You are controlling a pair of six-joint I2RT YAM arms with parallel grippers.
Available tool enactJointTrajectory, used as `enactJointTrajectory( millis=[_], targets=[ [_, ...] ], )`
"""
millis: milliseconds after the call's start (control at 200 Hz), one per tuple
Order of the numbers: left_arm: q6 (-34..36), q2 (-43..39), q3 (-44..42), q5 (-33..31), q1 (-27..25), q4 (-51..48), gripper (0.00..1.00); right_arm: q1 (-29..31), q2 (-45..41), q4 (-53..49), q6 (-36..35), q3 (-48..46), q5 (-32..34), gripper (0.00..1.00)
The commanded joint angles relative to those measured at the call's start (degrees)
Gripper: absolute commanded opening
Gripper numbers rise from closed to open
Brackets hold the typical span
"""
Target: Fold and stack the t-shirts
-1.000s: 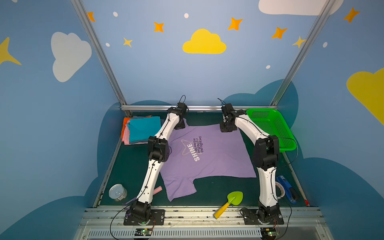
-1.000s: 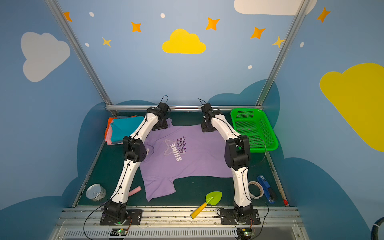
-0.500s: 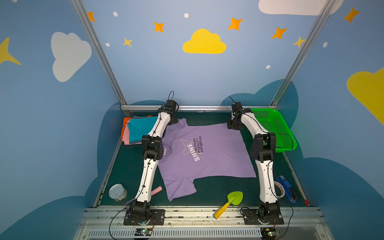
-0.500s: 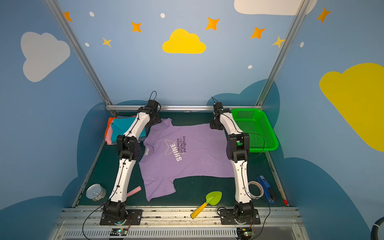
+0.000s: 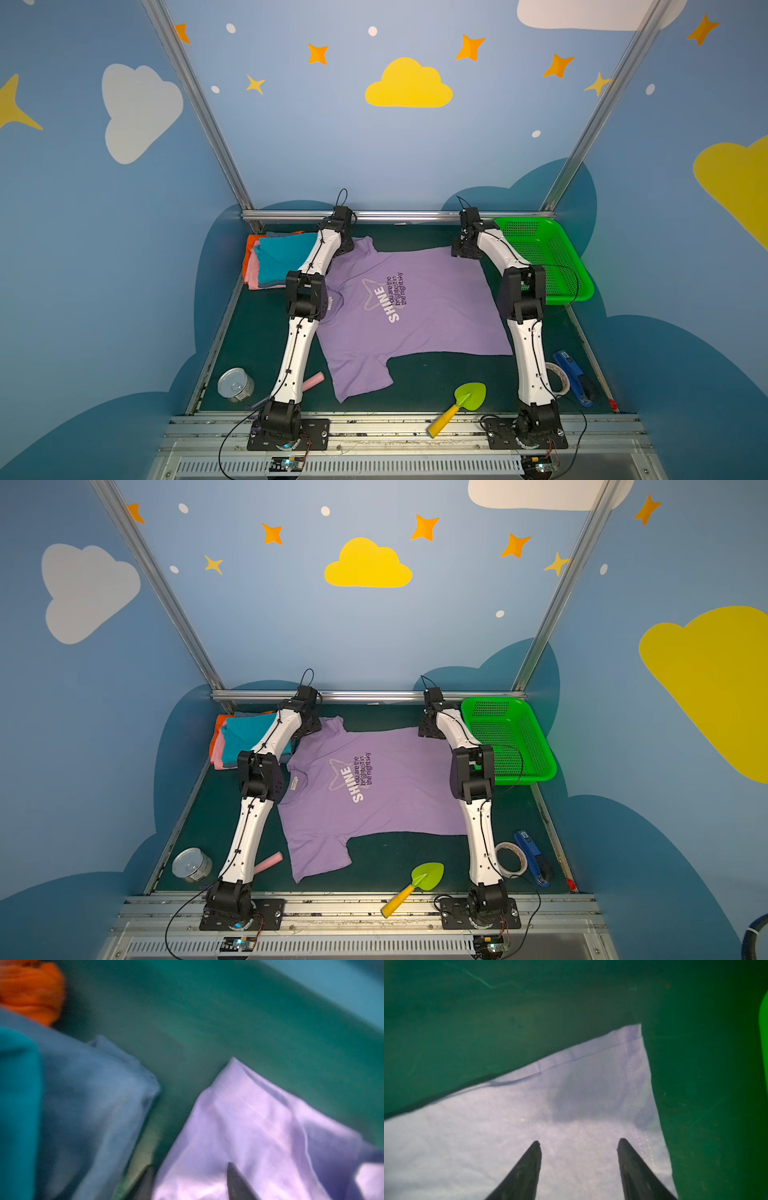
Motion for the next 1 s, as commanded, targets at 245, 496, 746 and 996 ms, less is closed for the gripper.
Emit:
enactJointTrajectory(
  millis=[245,496,746,996],
  targets=[
    [-1.02,0.37,-2.39,5.05,1.7,0.46,0.07,-0.88,8.49,-0.32,4.82,11.23,-1.54,0.86],
    [-2.0,-0.54,-3.67,8.53,1.96,0.24,0.07,-1.6,12.71,-2.05,7.41,16.65,-5.1,0.83],
    [-1.87,-2.25,-4.3,10.31,1.92,-0.99,0.05,-2.19,13.41,-3.15,8.74,17.48,-5.24,0.38],
    [-1.52,-5.62,-4.58,11.9,2.13,-0.64,0.04,-2.28,13.11,-3.81,8.25,17.14,-4.25,0.0]
  ],
)
